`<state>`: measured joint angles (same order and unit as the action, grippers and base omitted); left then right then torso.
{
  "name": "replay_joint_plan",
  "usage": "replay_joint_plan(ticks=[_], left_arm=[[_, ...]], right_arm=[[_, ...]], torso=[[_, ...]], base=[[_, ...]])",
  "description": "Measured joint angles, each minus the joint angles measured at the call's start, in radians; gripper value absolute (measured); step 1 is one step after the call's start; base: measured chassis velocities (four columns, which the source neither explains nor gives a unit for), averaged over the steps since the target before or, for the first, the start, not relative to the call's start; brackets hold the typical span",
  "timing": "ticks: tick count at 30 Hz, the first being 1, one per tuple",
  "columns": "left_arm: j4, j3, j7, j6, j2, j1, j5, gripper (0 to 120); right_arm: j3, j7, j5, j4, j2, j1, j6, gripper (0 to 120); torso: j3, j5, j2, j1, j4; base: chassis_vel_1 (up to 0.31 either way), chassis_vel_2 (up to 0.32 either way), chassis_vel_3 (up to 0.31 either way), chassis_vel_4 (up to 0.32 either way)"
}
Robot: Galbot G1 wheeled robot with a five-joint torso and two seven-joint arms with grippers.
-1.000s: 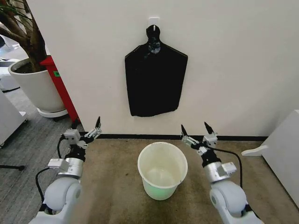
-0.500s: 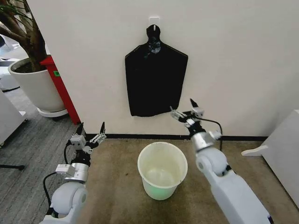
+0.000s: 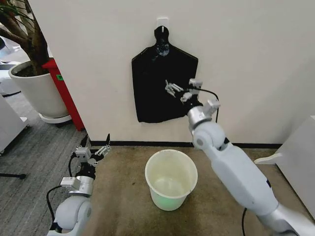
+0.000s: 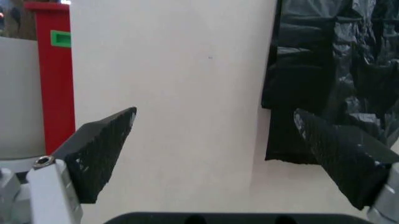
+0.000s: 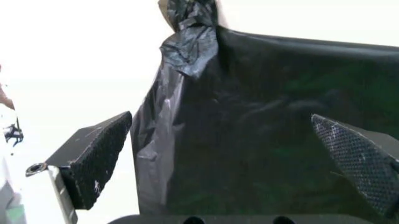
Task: Place the garbage bag over the trash bin.
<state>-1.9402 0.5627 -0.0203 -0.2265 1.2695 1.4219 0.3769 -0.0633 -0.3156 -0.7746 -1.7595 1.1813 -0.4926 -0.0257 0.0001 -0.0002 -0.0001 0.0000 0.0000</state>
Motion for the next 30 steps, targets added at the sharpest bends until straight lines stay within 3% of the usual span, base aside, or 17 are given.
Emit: replay_joint_plan(ticks=[12, 30], left_arm=[[0.004, 0.001, 0.000, -0.004, 0.000, 0.001, -0.001, 100], [0.005, 0.004, -0.001, -0.016, 0.012, 0.003, -0.013, 99]], right_arm=[[-0.058, -0.075, -0.115, 0.138, 0.065, 0.209, -0.004, 100], [-0.083, -0.051, -0.110, 0.285, 0.145, 0.282, 0.017, 100]], torso=[[0.000, -0.0001, 0.000, 0.000, 0.0000], [0.000, 0.0001, 0.000, 0.000, 0.0000]], base=[[0.000, 0.000, 0.000, 0.000], [0.000, 0.000, 0.000, 0.000]])
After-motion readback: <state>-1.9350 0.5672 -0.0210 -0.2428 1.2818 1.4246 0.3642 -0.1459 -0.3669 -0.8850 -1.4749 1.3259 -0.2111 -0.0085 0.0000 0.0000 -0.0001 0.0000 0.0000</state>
